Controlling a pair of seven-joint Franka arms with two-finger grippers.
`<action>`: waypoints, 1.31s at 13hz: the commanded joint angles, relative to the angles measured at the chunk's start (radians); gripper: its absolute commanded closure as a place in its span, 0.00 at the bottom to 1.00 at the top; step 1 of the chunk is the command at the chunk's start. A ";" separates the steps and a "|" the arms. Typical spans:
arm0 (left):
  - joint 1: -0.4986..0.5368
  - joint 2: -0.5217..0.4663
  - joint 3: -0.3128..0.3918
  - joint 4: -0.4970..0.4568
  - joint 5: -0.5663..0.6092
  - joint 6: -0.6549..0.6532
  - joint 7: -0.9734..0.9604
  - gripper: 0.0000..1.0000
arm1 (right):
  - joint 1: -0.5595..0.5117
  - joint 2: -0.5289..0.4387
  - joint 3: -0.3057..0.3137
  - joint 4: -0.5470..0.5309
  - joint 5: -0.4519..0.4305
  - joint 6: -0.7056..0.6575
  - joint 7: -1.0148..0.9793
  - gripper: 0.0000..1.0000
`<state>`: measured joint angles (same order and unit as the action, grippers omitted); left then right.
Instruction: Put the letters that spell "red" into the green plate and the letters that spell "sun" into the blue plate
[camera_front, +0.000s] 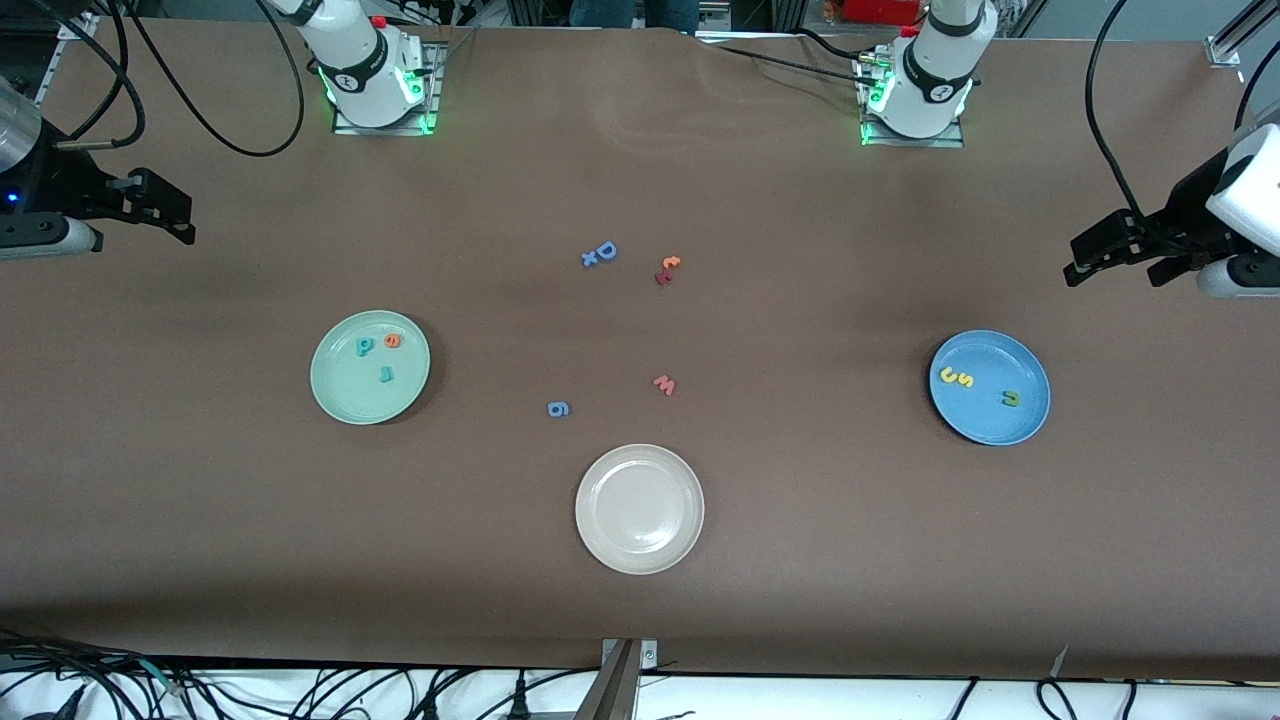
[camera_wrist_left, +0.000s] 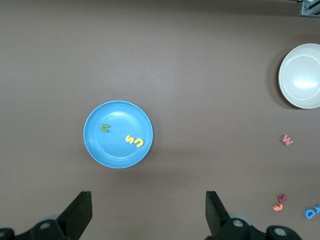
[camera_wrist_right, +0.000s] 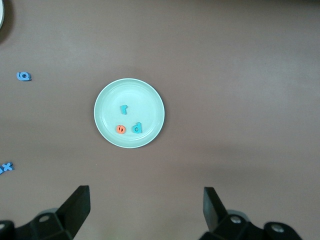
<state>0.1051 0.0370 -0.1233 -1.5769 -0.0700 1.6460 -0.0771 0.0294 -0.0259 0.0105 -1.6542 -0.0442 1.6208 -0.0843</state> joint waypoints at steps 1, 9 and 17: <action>0.013 0.026 0.002 0.043 0.027 -0.025 -0.007 0.00 | 0.003 0.003 -0.001 0.021 -0.014 -0.018 0.001 0.00; 0.064 0.018 0.013 0.028 0.027 -0.029 -0.001 0.00 | 0.003 0.003 -0.001 0.021 -0.014 -0.018 0.001 0.00; 0.035 -0.201 0.007 -0.230 0.013 0.090 -0.015 0.00 | 0.003 0.003 -0.001 0.019 -0.014 -0.019 0.000 0.00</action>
<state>0.1467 -0.1277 -0.1183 -1.7595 -0.0685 1.7081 -0.0806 0.0293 -0.0259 0.0102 -1.6535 -0.0446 1.6208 -0.0843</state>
